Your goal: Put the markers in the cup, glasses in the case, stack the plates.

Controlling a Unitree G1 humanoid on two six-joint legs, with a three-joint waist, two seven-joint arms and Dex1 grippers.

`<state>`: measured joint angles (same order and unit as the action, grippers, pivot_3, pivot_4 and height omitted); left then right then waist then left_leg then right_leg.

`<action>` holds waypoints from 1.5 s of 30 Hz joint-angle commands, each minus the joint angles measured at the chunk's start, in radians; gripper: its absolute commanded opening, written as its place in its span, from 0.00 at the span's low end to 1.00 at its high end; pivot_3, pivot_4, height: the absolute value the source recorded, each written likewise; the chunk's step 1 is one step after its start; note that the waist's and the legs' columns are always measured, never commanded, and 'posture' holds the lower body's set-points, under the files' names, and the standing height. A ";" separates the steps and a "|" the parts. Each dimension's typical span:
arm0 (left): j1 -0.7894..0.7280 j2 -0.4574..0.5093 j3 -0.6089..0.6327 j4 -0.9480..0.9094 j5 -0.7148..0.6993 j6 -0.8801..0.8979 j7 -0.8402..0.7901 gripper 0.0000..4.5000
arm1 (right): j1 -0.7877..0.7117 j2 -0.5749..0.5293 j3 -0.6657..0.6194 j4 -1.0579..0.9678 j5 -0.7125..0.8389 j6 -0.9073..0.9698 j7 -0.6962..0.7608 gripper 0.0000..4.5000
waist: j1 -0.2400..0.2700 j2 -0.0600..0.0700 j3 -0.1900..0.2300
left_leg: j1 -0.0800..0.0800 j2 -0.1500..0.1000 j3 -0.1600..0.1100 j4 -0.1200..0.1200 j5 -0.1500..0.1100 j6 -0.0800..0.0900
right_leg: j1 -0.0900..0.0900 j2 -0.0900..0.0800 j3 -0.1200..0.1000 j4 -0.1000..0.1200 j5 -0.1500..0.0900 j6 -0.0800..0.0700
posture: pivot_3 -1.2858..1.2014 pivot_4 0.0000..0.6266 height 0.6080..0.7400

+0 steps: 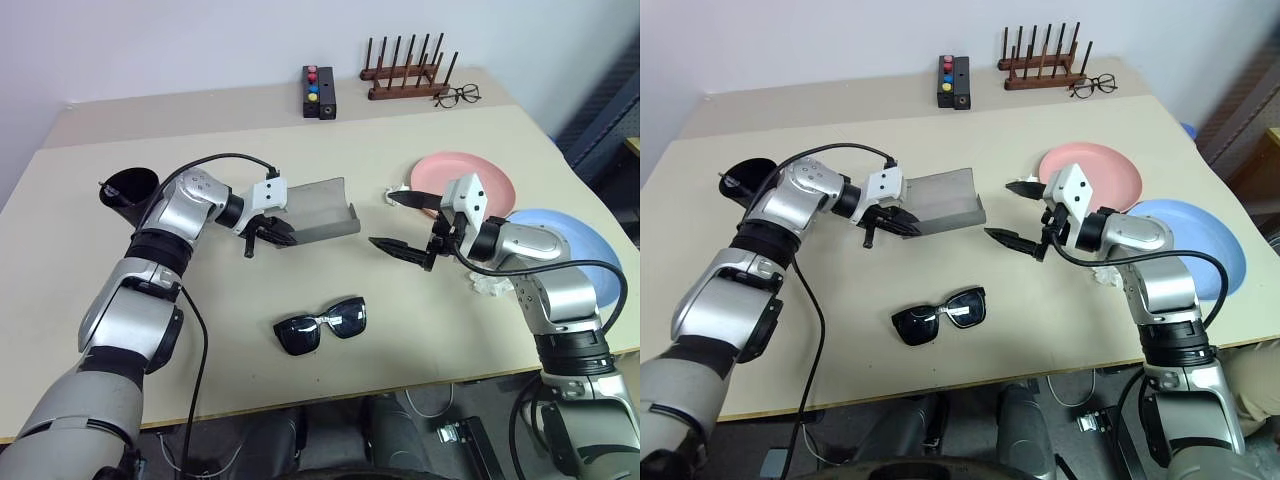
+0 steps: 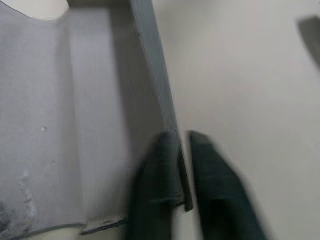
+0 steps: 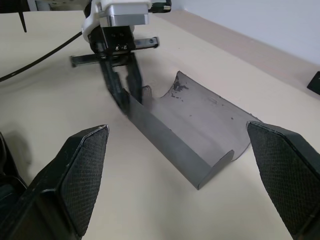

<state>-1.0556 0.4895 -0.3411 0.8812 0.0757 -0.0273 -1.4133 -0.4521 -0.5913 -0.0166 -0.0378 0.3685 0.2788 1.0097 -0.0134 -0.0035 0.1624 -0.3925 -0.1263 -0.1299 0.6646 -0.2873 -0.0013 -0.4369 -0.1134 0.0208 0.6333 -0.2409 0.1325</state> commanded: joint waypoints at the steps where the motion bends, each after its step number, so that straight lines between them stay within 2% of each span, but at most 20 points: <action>1: -0.006 0.019 0.001 -0.024 0.016 -0.050 -0.022 0.02 | -0.008 -0.014 -0.032 -0.037 0.019 -0.005 -0.009 1.00 | 0.001 0.000 0.000 | 0.000 0.000 0.000 0.000 0.000 0.000 | 0.000 0.000 0.000 0.000 0.000 0.000 | 0.52 0.24 1.00; 7: 0.018 0.050 0.027 -0.092 -0.002 -0.086 -0.063 0.02 | -0.014 -0.014 -0.030 -0.032 0.020 -0.005 -0.016 1.00 | 0.000 0.000 0.000 | 0.000 0.000 0.000 0.000 0.000 0.000 | 0.000 0.000 0.000 0.000 0.000 0.000 | 0.52 0.24 1.00; 13: 0.078 0.116 0.065 -0.323 -0.073 0.066 -0.123 0.02 | -0.014 -0.020 -0.034 -0.025 0.020 -0.012 -0.020 1.00 | -0.001 0.000 0.000 | 0.000 0.000 0.000 0.000 0.000 0.000 | 0.000 0.000 0.000 0.000 0.000 0.000 | 0.52 0.24 1.00; 23: 0.303 0.170 0.082 -0.715 -0.132 0.311 -0.049 0.02 | -0.023 -0.018 -0.035 0.001 0.018 -0.029 -0.025 1.00 | 0.000 0.000 0.000 | 0.000 0.000 0.000 0.000 0.000 0.000 | 0.000 0.000 0.000 0.001 0.000 0.000 | 0.52 0.24 1.00; 29: 0.374 0.186 0.086 -0.883 -0.179 0.435 -0.010 0.02 | -0.021 -0.018 -0.034 0.006 0.019 -0.037 -0.024 1.00 | 0.001 0.000 0.000 | 0.000 0.000 0.000 0.000 0.000 0.000 | 0.000 0.000 0.001 0.001 0.000 0.000 | 0.52 0.24 1.00; 45: 0.518 0.243 0.121 -1.042 -0.258 0.582 0.136 0.02 | -0.011 -0.029 -0.040 0.012 0.026 -0.043 -0.007 1.00 | 0.002 0.000 0.000 | 0.000 0.000 0.000 0.000 0.000 0.000 | 0.000 0.000 0.001 0.000 0.000 0.000 | 0.52 0.24 1.00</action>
<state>-0.5406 0.7106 -0.2541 -0.1273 -0.1665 0.5498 -1.2927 -0.4542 -0.6079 -0.0234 -0.0117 0.3759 0.2482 0.9974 -0.0118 -0.0038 0.1626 -0.3925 -0.1257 -0.1301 0.6649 -0.2873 -0.0012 -0.4367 -0.1136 0.0216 0.6336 -0.2409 0.1324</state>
